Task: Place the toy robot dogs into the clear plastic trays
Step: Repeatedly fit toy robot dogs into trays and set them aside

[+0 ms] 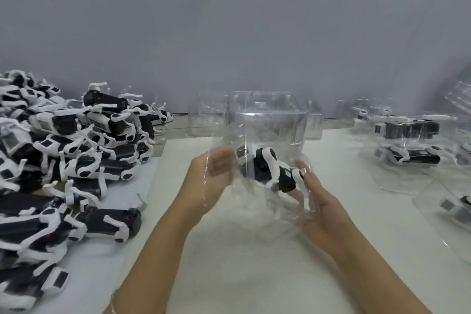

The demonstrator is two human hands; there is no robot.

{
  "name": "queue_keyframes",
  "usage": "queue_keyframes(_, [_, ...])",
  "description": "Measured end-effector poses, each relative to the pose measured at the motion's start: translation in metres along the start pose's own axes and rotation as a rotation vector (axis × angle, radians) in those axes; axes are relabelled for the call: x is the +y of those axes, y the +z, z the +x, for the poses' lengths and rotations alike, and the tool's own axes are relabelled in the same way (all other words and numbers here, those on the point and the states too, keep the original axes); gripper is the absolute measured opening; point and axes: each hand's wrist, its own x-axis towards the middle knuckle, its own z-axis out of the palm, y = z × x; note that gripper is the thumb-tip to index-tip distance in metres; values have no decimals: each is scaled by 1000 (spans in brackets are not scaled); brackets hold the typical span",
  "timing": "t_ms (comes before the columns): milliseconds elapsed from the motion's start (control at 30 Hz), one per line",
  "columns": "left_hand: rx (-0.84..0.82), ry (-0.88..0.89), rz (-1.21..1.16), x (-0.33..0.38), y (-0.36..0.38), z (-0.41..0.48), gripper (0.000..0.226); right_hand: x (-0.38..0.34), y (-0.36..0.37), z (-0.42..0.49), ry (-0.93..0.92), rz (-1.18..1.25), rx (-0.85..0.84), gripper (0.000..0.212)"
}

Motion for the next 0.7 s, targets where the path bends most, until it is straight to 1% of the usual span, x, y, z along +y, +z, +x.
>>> queue_keyframes(33, [77,-58,-161,-2,-5,2,43,-2,-2,1,-54,-63,10,44])
queue_keyframes(100, [197,-148,-543,-1,-17,4,25,-5,-1,0,-143,-128,34,53])
queue_keyframes(133, [217,-178,-641,2,-21,4,24,-7,0,0,-208,-164,62,57])
queue_keyframes(167, [190,-188,-604,4,-25,3,35,-6,1,-1,-277,-209,89,58])
queue_keyframes(200, [127,-166,-432,5,-26,2,48,-5,0,-1,-338,-255,118,59])
queue_keyframes(267, [-10,-100,19,2,-15,-4,79,-1,0,-1,-425,-330,147,63])
queue_keyframes(300, [-18,-68,176,-2,-5,-7,93,1,0,-1,-454,-374,145,67])
queue_keyframes(333, [18,-49,236,-6,4,-9,100,5,1,-1,-482,-410,144,71])
queue_keyframes(367, [60,-34,248,-11,12,-11,100,8,2,-2,-507,-442,144,74])
queue_keyframes(433, [135,13,203,-18,22,-14,86,12,7,-4,-544,-486,146,74])
queue_keyframes(500, [203,33,159,-24,25,-17,79,13,9,-6,-571,-540,158,74])
queue_keyframes(700, [331,86,149,-27,34,-23,79,13,12,-11,-654,-656,190,67])
